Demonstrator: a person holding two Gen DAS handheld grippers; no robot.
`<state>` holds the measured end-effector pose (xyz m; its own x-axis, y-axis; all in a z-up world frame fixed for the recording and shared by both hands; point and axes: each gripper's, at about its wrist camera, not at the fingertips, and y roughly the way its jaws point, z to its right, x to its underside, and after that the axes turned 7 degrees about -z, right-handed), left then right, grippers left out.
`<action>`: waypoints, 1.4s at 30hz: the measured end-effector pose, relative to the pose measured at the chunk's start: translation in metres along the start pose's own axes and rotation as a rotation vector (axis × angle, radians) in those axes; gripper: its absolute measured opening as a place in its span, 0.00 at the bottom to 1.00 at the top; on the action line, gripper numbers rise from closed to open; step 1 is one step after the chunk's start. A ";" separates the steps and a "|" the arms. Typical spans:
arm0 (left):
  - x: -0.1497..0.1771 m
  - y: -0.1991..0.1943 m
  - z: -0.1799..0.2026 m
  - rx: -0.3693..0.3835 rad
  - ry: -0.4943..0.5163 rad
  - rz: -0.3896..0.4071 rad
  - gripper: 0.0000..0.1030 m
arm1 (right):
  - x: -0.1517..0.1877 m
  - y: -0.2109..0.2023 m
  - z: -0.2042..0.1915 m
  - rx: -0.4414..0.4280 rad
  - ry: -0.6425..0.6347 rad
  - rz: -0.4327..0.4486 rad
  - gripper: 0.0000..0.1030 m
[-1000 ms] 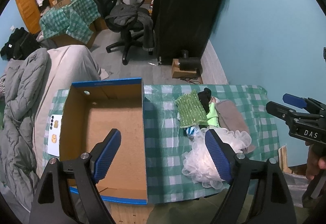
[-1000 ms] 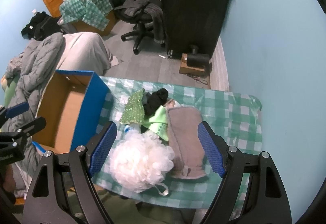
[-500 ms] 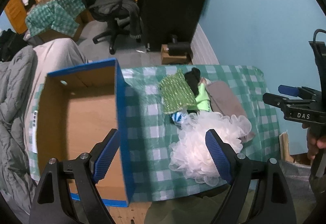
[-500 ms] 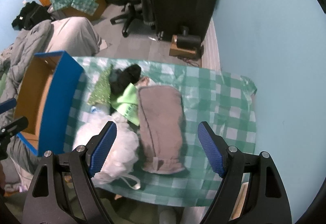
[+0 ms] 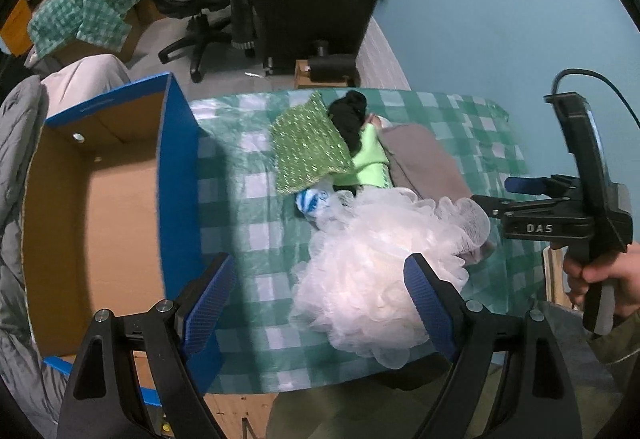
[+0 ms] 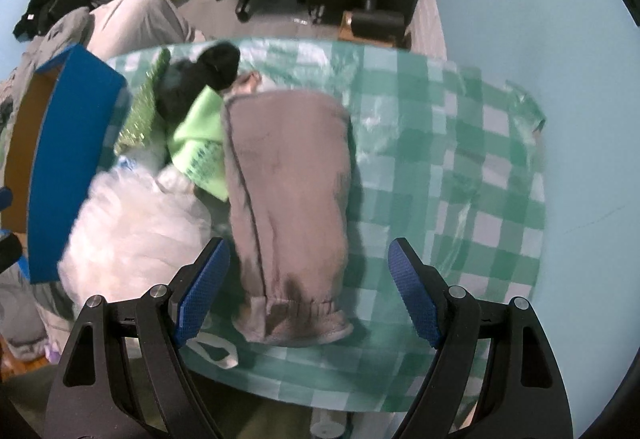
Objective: Organize soft objects
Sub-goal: 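Lower the left gripper onto the white bath puff while the right gripper reaches the grey towel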
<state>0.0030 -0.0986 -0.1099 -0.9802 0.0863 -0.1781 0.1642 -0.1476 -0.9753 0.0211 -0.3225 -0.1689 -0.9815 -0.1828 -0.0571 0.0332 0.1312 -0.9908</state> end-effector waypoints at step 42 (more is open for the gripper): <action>0.013 0.095 0.052 -0.025 0.009 -0.141 0.99 | 0.045 0.043 0.041 -0.070 -0.018 -0.085 0.30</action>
<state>0.0000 -0.1627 -0.1981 -0.9927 0.1137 -0.0399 0.0275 -0.1084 -0.9937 -0.0137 -0.3647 -0.2196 -0.9767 -0.2134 0.0238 -0.0638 0.1826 -0.9811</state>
